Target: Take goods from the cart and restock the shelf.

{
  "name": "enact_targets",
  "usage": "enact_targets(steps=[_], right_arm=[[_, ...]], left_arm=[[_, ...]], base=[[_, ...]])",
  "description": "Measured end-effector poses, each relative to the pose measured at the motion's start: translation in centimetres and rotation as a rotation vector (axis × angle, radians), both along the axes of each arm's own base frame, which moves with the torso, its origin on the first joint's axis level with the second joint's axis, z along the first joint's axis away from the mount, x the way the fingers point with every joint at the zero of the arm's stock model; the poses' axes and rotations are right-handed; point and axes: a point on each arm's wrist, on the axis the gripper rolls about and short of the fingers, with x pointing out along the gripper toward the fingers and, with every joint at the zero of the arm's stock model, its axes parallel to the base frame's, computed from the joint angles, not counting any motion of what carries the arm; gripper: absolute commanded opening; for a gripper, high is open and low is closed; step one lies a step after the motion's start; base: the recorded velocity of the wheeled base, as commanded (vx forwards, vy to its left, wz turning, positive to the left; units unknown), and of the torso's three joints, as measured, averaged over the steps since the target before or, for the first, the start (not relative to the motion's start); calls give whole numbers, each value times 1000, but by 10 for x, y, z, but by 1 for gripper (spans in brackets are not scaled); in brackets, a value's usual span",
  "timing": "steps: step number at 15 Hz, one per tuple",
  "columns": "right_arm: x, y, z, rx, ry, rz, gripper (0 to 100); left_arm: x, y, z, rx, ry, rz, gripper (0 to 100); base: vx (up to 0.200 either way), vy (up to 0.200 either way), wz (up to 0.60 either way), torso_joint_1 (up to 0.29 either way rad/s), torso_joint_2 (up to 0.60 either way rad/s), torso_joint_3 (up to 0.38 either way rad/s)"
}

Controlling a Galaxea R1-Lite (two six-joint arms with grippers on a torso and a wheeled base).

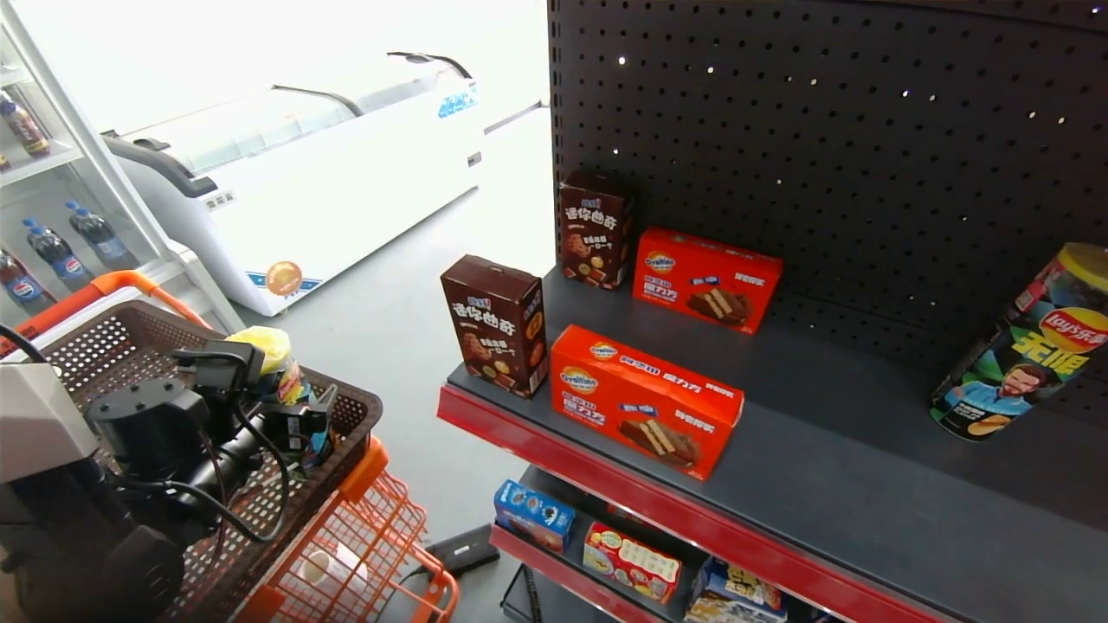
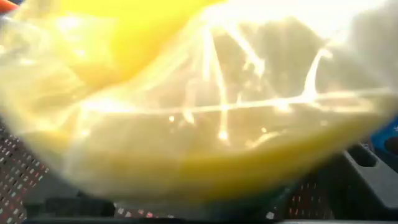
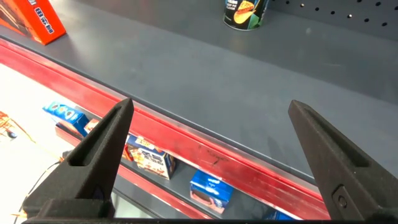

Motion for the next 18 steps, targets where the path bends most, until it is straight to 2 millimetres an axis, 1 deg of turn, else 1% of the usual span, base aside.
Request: enact_targets(steps=[1,2,8,10,11,12,14,16,18], right_arm=[[0,0,0,0,0,0,100],[0,0,0,0,0,0,100],[0,0,0,0,1,0,100],[0,0,0,1,0,0,100],[0,0,0,0,0,0,100],[0,0,0,0,0,0,100],[0,0,0,0,0,0,100],[0,0,0,1,0,0,100],[0,0,0,0,0,0,100]], left_arm=[[4,1,-2,0,1,3,100],[5,2,-5,-1,6,6,0],[13,2,-8,1,0,5,0],[13,0,-6,1,-7,-1,0],[13,-1,-1,2,-24,-7,0],[14,-2,8,3,-57,-9,0],[17,-4,32,8,-117,-18,0],[16,-5,53,7,-116,-33,0],[9,-7,73,3,-110,-90,0]], base=[[0,0,0,0,0,0],[0,0,0,0,0,0],[0,0,0,0,0,0],[0,0,0,0,0,0],[0,0,0,0,0,0],[0,0,0,0,0,0],[0,0,0,0,0,0],[0,0,0,0,0,0],[0,0,0,0,0,0]])
